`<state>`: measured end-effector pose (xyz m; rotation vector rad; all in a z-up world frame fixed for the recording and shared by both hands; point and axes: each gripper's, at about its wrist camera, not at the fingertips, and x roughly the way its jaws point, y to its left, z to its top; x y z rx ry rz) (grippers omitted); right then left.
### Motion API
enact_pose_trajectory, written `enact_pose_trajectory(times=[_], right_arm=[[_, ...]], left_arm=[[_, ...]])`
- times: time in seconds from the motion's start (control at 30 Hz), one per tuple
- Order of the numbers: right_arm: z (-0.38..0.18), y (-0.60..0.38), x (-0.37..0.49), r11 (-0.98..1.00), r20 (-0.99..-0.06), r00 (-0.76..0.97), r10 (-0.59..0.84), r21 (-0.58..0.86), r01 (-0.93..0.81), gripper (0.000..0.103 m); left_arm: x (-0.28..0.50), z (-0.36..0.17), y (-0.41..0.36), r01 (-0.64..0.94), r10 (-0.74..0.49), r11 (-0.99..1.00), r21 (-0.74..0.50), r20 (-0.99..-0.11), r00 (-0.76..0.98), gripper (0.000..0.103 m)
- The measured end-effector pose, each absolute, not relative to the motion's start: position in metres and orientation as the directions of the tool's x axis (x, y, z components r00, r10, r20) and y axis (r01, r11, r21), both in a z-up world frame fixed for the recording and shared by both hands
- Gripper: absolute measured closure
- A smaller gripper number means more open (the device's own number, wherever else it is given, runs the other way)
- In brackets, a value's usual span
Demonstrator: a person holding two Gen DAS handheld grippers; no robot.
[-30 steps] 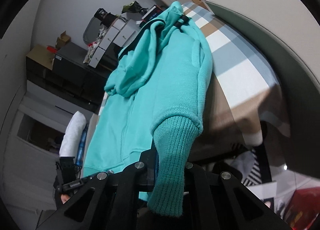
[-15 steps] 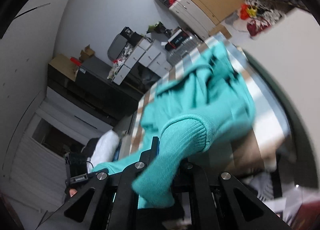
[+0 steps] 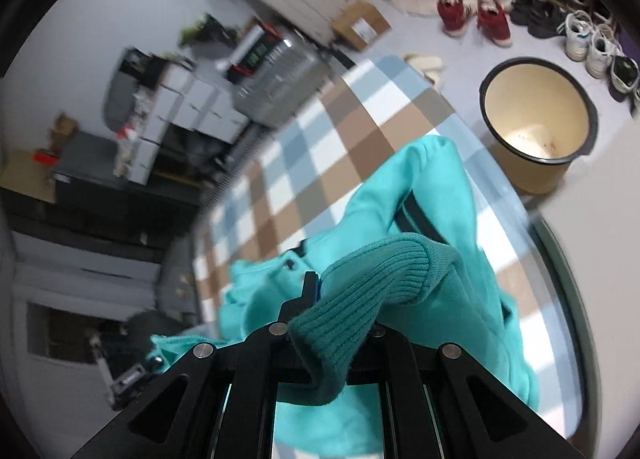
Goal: Fold large clothes
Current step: 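Lift hem and cuff with both grippers and fold them over toward the hood, then open both grippers to release the folded hoodie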
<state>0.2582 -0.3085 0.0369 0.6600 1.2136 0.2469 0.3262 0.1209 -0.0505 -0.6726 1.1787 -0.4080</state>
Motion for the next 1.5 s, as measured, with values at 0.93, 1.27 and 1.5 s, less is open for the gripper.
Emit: enact_pose_trajectory(times=[0.93, 1.27, 1.5], right_arm=[[0.021, -0.347, 0.2, 0.807, -0.698, 0.475, 0.536, 0.588, -0.047, 0.032], [0.004, -0.327, 0.171, 0.94, -0.778, 0.528, 0.341, 0.282, -0.193, 0.032], [-0.036, -0.332, 0.204, 0.913, -0.817, 0.409, 0.407, 0.376, -0.16, 0.05]], left_arm=[[0.295, -0.046, 0.188, -0.319, -0.48, 0.738, -0.594, -0.795, 0.37, 0.028], [0.309, -0.072, 0.121, -0.062, -0.294, 0.948, -0.311, -0.935, 0.199, 0.028], [0.302, -0.135, 0.153, -0.167, -0.45, 0.866, -0.471, -0.881, 0.149, 0.028]])
